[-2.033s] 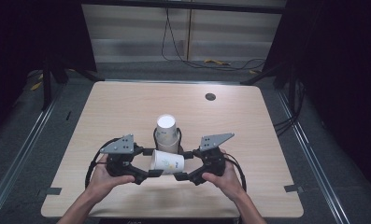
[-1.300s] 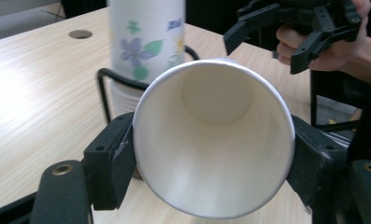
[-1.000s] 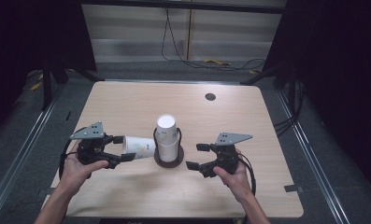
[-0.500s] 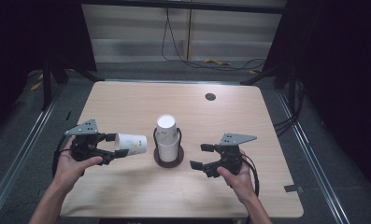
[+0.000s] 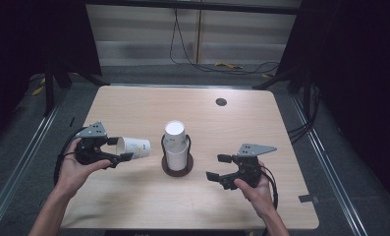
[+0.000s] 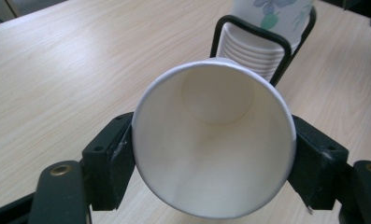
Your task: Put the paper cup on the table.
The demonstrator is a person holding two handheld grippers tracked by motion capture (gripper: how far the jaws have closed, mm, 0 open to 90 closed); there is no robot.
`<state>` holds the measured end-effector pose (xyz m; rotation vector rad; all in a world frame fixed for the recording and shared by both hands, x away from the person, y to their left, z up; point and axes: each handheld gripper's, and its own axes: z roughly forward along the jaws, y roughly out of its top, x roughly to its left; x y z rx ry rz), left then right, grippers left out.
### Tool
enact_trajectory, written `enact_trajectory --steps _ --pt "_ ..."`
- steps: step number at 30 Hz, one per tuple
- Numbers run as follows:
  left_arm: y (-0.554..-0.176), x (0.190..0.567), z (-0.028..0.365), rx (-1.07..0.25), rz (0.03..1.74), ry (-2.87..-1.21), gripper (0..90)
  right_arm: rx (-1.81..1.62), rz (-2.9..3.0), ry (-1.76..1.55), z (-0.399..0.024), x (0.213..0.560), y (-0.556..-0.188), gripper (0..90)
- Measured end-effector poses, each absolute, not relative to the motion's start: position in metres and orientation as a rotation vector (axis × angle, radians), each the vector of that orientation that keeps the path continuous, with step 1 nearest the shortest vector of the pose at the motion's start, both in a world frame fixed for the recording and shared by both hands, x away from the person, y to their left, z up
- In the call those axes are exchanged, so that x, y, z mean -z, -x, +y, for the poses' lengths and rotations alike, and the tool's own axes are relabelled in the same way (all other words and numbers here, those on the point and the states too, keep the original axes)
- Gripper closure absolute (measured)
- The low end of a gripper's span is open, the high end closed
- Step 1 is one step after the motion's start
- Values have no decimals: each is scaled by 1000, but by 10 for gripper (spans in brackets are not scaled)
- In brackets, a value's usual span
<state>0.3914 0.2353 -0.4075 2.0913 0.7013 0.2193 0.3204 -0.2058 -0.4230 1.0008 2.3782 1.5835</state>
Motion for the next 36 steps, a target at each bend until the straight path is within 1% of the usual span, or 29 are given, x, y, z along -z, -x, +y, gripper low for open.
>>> enact_trajectory --steps 3,5,10,12,16,18,24,29,33,34,36 --pt "-398 408 232 -217 724 -2123 255 -1587 2373 -1006 -209 423 -320 166" --pt "-402 408 230 -241 737 -2164 256 -1588 2370 -1009 -209 422 -320 167" --pt "-410 406 227 -255 772 -2204 256 -1591 2368 -1013 -210 423 -318 168" --pt "-412 404 225 -286 801 -2242 257 -1596 2371 -1008 -210 424 -318 168" --pt "-417 401 222 -267 827 -2270 258 -1595 2374 -1014 -211 427 -319 168" --pt "-419 401 220 -285 850 -2295 258 -1587 2382 -1011 -211 429 -319 168" --pt "-427 406 216 -258 890 -2336 257 -1589 2383 -1009 -213 430 -317 168" --pt "-430 410 216 -208 866 -2400 255 -1590 2379 -1013 -213 429 -317 176" --pt "-433 409 215 -208 874 -2439 255 -1593 2375 -1010 -211 428 -316 176" --pt "-433 409 215 -229 888 -2444 254 -1591 2372 -1007 -210 427 -316 176" --pt "-436 409 217 -191 895 -2442 252 -1591 2375 -1004 -210 427 -315 175"
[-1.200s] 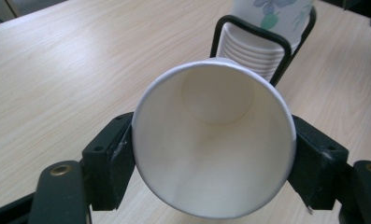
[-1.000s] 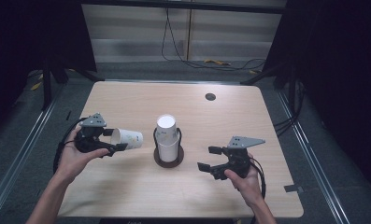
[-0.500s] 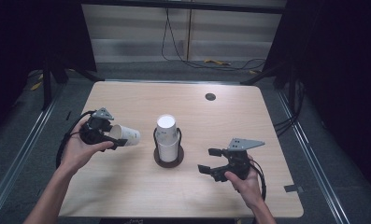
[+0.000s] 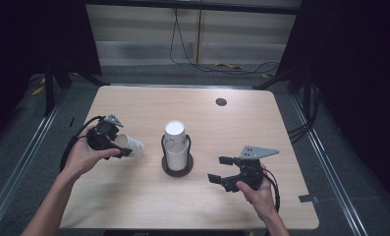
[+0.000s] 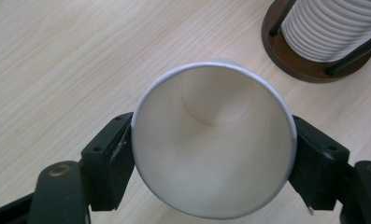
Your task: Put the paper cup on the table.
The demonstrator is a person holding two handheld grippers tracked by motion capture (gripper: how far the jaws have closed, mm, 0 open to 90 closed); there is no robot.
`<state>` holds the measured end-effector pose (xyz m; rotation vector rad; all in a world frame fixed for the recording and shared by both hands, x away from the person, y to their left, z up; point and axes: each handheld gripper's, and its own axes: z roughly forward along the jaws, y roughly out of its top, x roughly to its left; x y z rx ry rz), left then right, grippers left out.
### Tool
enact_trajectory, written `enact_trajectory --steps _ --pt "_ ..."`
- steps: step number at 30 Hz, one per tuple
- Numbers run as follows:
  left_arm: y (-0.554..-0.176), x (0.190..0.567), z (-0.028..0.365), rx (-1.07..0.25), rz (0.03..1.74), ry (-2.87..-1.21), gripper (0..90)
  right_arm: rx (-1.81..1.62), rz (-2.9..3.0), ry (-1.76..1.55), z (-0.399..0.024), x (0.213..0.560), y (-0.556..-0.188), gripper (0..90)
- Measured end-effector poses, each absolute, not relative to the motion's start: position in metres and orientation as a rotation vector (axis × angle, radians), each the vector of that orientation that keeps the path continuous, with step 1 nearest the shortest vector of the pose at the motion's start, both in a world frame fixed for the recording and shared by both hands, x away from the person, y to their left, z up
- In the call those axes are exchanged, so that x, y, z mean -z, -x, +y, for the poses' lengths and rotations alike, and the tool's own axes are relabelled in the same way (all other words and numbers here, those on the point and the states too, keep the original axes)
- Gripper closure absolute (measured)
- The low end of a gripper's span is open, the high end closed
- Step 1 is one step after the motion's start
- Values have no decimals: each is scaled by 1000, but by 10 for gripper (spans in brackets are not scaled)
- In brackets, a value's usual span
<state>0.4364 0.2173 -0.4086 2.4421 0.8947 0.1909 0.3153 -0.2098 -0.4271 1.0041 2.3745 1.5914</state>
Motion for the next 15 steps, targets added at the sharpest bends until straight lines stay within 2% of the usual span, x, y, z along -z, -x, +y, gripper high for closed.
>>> enact_trajectory --steps 15 --pt "-448 413 207 -142 936 -2582 250 -1598 2387 -1020 -211 429 -315 175"
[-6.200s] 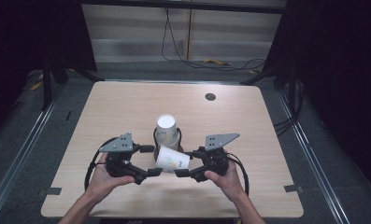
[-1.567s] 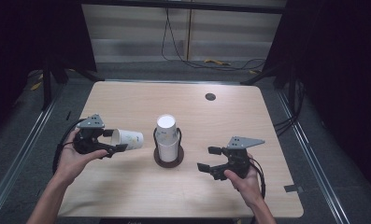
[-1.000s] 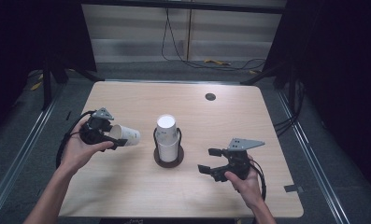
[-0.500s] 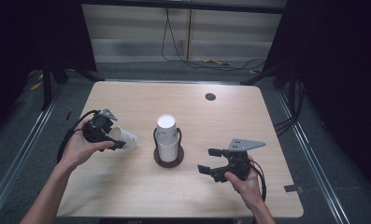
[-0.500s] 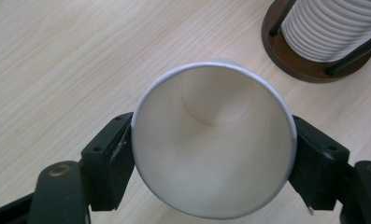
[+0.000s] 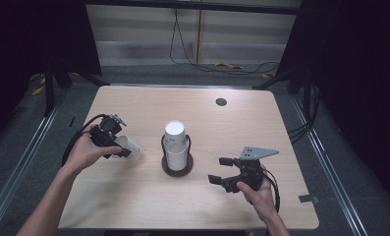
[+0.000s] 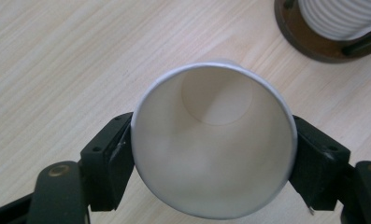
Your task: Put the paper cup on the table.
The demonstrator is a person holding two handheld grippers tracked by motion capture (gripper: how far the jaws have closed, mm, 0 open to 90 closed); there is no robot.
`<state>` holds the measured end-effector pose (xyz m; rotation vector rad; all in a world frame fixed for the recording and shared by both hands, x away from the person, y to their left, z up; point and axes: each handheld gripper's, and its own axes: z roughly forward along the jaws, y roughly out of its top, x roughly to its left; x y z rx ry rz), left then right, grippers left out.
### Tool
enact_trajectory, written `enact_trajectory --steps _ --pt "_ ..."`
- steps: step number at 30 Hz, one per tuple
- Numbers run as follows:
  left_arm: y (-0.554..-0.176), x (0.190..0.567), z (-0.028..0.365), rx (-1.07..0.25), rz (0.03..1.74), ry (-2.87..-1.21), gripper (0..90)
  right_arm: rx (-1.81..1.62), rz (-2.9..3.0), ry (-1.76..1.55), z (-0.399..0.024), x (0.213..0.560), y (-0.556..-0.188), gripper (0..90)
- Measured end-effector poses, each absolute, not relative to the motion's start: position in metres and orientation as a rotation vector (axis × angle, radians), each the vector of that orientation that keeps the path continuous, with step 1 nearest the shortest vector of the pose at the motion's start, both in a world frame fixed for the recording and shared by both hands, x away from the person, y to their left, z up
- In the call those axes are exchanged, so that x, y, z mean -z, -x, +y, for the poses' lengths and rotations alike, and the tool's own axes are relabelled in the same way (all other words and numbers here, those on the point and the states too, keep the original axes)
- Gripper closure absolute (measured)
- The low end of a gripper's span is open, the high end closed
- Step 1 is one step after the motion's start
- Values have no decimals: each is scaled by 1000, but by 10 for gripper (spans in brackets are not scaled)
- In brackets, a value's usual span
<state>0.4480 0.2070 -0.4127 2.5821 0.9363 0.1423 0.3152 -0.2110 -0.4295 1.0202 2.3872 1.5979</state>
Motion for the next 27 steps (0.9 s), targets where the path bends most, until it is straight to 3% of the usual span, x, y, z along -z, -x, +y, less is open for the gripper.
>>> enact_trajectory --steps 14,27 --pt "-454 417 194 -135 944 -2698 234 -1591 2392 -1021 -210 430 -316 174" --pt "-458 421 182 -139 968 -2686 202 -1592 2395 -1025 -210 431 -316 174"
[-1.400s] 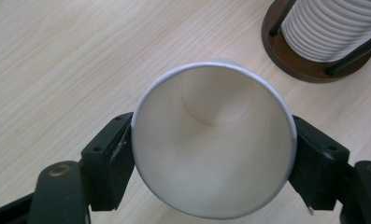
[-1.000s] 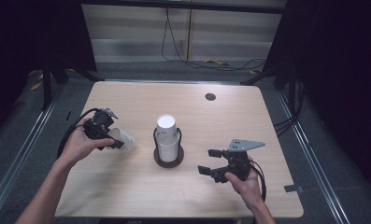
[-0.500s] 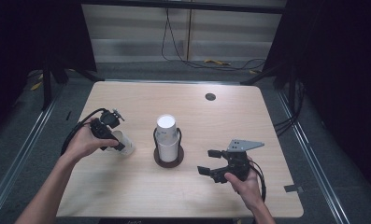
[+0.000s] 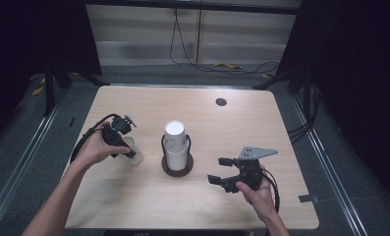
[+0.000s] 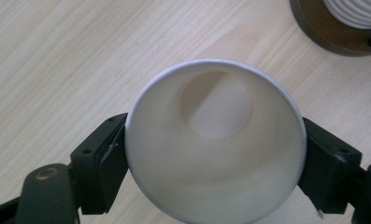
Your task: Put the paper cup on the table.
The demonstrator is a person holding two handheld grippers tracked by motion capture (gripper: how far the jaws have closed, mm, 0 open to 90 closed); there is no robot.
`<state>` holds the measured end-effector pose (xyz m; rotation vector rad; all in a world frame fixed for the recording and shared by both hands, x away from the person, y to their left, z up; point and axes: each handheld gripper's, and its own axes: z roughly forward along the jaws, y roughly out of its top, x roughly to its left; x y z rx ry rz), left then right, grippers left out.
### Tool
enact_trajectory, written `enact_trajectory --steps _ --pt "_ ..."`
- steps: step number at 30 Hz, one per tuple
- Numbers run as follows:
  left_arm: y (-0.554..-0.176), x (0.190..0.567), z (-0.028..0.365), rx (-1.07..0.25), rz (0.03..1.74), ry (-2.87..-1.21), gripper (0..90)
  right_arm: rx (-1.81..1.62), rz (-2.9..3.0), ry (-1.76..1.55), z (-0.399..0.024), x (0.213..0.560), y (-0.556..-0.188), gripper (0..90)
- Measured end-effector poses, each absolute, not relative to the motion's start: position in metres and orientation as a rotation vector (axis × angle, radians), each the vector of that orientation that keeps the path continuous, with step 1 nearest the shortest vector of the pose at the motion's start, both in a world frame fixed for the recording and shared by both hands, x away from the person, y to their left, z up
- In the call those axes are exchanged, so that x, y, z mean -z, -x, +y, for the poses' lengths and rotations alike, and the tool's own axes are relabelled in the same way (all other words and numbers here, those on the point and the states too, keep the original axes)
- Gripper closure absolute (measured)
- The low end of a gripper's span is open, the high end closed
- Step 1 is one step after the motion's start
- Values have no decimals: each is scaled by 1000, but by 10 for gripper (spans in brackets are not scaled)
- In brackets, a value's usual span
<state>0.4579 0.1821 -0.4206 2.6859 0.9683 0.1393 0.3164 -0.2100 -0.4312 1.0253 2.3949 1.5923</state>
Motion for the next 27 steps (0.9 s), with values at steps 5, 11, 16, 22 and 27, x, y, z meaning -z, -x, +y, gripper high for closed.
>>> enact_trajectory --steps 5,11,16,22,27 --pt "-458 421 179 -146 946 -2694 200 -1590 2396 -1026 -211 432 -317 174" --pt "-458 419 179 -154 957 -2670 190 -1590 2400 -1027 -210 433 -317 174" --pt "-457 416 180 -139 955 -2638 184 -1591 2398 -1029 -210 433 -317 174" --pt "-451 411 178 -178 960 -2589 178 -1592 2398 -1028 -210 433 -318 174" --pt "-448 403 181 -214 954 -2538 171 -1589 2399 -1031 -210 434 -318 174"
